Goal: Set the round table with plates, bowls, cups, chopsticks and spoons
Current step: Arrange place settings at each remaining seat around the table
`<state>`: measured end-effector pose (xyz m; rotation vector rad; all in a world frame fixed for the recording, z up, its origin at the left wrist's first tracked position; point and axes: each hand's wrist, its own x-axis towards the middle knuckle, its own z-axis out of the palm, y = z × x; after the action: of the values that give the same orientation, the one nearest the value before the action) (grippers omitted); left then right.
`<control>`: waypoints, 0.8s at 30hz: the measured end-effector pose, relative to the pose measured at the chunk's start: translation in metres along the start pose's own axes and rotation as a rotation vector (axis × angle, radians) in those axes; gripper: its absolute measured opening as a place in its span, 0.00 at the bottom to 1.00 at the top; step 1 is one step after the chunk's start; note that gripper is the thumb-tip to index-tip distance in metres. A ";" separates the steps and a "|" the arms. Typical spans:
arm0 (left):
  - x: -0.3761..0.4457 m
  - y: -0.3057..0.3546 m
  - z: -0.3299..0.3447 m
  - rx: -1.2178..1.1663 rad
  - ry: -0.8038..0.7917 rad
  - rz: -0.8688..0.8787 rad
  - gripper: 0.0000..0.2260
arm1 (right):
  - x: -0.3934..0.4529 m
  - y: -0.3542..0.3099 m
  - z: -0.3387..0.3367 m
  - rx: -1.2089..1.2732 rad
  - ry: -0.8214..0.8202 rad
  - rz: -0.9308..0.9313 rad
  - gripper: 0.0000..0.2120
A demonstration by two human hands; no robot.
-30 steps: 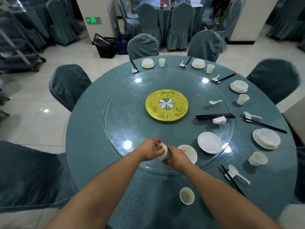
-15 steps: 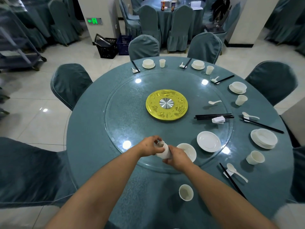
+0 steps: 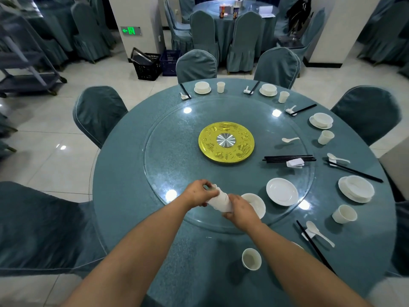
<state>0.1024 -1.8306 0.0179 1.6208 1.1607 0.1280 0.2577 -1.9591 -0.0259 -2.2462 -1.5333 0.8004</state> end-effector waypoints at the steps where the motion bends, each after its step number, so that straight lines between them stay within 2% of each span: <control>1: 0.001 -0.001 -0.005 -0.018 -0.006 -0.009 0.18 | -0.002 0.005 -0.001 -0.001 0.002 0.019 0.27; 5: 0.003 -0.002 -0.022 -0.042 -0.106 -0.021 0.17 | -0.006 0.014 -0.005 0.021 -0.010 0.060 0.29; 7: 0.004 -0.001 -0.024 -0.007 -0.116 -0.020 0.17 | -0.004 0.008 -0.004 0.022 -0.036 0.043 0.33; 9: 0.004 -0.002 -0.023 0.050 -0.113 0.000 0.17 | -0.001 0.003 -0.003 -0.068 -0.033 0.032 0.33; 12: 0.003 -0.006 -0.023 0.158 -0.053 0.024 0.20 | 0.002 0.001 0.002 -0.169 -0.017 0.062 0.34; 17: 0.004 -0.025 -0.023 0.299 0.077 0.054 0.24 | 0.007 0.003 0.018 -0.057 -0.048 0.122 0.40; 24: 0.019 -0.073 -0.022 0.377 0.170 0.041 0.27 | 0.038 0.001 0.057 0.082 -0.044 0.159 0.35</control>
<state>0.0545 -1.8069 -0.0399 1.9965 1.3399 0.0767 0.2349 -1.9280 -0.0820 -2.3265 -1.3268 0.9454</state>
